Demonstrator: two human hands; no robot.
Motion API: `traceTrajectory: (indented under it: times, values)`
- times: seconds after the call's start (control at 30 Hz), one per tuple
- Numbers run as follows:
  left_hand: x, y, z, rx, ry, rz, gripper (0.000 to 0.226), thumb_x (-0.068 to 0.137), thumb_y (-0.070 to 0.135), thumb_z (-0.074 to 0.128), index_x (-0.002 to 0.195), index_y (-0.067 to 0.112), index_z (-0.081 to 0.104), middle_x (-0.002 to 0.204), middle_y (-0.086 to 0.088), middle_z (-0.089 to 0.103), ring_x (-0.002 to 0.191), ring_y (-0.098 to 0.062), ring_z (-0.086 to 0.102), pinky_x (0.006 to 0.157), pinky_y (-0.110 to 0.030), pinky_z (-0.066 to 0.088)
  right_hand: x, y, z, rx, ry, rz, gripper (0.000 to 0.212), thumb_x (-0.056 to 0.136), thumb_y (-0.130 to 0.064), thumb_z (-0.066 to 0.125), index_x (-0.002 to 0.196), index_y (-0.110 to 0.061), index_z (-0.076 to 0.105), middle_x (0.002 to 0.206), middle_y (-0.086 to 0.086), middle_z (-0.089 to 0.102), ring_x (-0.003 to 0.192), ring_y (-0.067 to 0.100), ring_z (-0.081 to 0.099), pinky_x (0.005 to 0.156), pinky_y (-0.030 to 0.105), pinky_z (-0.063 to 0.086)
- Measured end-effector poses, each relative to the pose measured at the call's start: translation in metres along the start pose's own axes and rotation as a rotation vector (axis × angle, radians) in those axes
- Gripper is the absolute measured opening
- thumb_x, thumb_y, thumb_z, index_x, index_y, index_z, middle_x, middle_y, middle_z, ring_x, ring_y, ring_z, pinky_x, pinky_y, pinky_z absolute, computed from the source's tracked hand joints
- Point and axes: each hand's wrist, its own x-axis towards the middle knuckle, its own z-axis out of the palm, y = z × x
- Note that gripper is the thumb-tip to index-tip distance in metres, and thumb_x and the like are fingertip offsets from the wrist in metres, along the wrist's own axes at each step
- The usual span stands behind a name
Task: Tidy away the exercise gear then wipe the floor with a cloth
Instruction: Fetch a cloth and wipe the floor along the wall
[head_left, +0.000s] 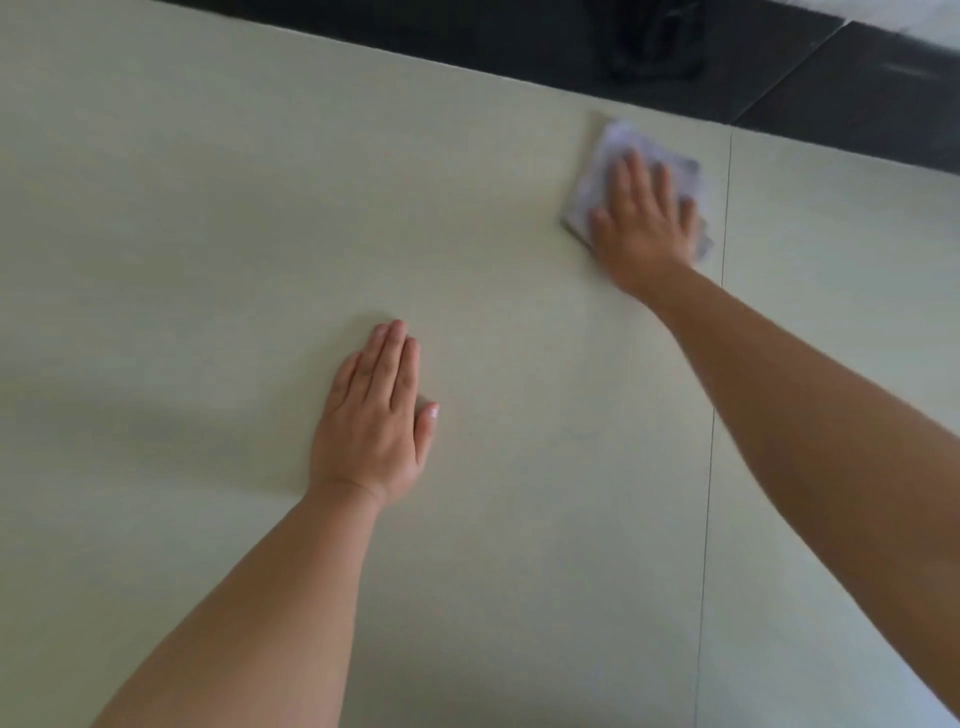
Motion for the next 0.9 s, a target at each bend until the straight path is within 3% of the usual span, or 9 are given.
traceTrajectory:
  times: [0.17, 0.23, 0.33, 0.37, 0.5, 0.57, 0.67, 0.73, 0.9]
  values:
    - [0.003, -0.001, -0.008, -0.006, -0.089, 0.008, 0.057, 0.081, 0.029, 0.037, 0.122, -0.009, 0.047, 0.125, -0.029, 0.058, 0.121, -0.036, 0.049, 0.097, -0.038, 0.028, -0.020, -0.084, 0.010, -0.092, -0.058, -0.403, 0.053, 0.101, -0.039, 0.015, 0.150, -0.024, 0.002, 0.160, -0.008, -0.003, 0.148, 0.020, -0.006, 0.118, 0.044, -0.002]
    - [0.003, 0.000, -0.012, 0.000, -0.162, 0.003, 0.058, 0.080, 0.029, 0.038, 0.119, -0.012, 0.053, 0.125, -0.030, 0.058, 0.116, -0.041, 0.058, 0.096, -0.038, 0.028, -0.059, -0.065, 0.031, -0.103, -0.031, -0.462, 0.053, 0.101, -0.039, 0.018, 0.150, -0.021, 0.011, 0.160, -0.005, 0.008, 0.148, 0.022, 0.005, 0.118, 0.043, 0.000]
    - [0.003, 0.003, -0.016, 0.009, -0.230, 0.012, 0.060, 0.079, 0.028, 0.038, 0.120, -0.014, 0.054, 0.126, -0.032, 0.057, 0.115, -0.044, 0.057, 0.097, -0.038, 0.025, -0.142, -0.020, 0.071, -0.114, 0.109, -0.454, 0.056, 0.099, -0.041, 0.011, 0.137, -0.015, 0.044, 0.143, 0.002, 0.048, 0.136, 0.029, 0.040, 0.112, 0.042, 0.009]
    - [0.003, 0.003, -0.017, 0.005, -0.235, 0.014, 0.061, 0.079, 0.028, 0.038, 0.120, -0.014, 0.053, 0.126, -0.032, 0.056, 0.116, -0.045, 0.056, 0.097, -0.038, 0.024, -0.175, -0.004, 0.085, -0.122, 0.080, -0.420, 0.058, 0.099, -0.041, 0.005, 0.135, -0.015, 0.044, 0.143, 0.001, 0.049, 0.138, 0.028, 0.035, 0.113, 0.041, 0.005]
    - [0.002, 0.003, -0.020, -0.004, -0.234, 0.020, 0.062, 0.081, 0.028, 0.036, 0.122, -0.016, 0.051, 0.129, -0.034, 0.052, 0.119, -0.047, 0.053, 0.099, -0.038, 0.022, -0.286, 0.077, 0.118, -0.117, -0.092, -0.481, 0.053, 0.100, -0.042, 0.005, 0.150, -0.025, 0.011, 0.159, -0.010, -0.007, 0.147, 0.015, -0.012, 0.118, 0.039, -0.008]
    - [0.000, 0.005, -0.020, -0.032, -0.220, -0.011, 0.063, 0.083, 0.029, 0.033, 0.125, -0.016, 0.049, 0.133, -0.033, 0.049, 0.123, -0.047, 0.049, 0.103, -0.041, 0.023, -0.293, 0.121, 0.113, -0.145, -0.125, -0.401, 0.054, 0.100, -0.044, 0.005, 0.150, -0.024, 0.003, 0.158, -0.013, -0.014, 0.147, 0.013, -0.012, 0.119, 0.037, -0.008]
    - [-0.002, 0.009, -0.022, -0.058, -0.222, -0.059, 0.067, 0.084, 0.030, 0.026, 0.129, -0.015, 0.045, 0.139, -0.032, 0.043, 0.130, -0.046, 0.042, 0.106, -0.049, 0.034, -0.258, 0.138, 0.094, 0.011, 0.021, 0.103, 0.074, 0.092, -0.056, -0.002, 0.148, -0.012, 0.020, 0.157, -0.010, -0.005, 0.146, 0.013, -0.007, 0.118, 0.035, -0.004]
    - [-0.003, 0.015, -0.026, -0.034, -0.247, -0.065, 0.071, 0.085, 0.032, 0.020, 0.135, -0.014, 0.038, 0.145, -0.031, 0.035, 0.136, -0.044, 0.033, 0.111, -0.050, 0.027, -0.225, 0.112, 0.077, 0.168, -0.015, 0.385, 0.067, 0.093, -0.050, 0.006, 0.150, -0.016, 0.006, 0.159, -0.002, -0.004, 0.147, 0.018, -0.008, 0.118, 0.041, -0.006]
    - [-0.007, 0.032, -0.039, 0.016, -0.287, -0.050, 0.056, 0.097, 0.016, 0.040, 0.143, -0.010, 0.021, 0.154, -0.027, 0.015, 0.145, -0.037, 0.013, 0.118, -0.044, 0.011, -0.233, 0.016, 0.082, 0.233, -0.061, 0.080, 0.055, 0.100, -0.039, 0.022, 0.150, -0.021, 0.010, 0.160, -0.004, 0.003, 0.148, 0.023, -0.003, 0.118, 0.044, -0.009]
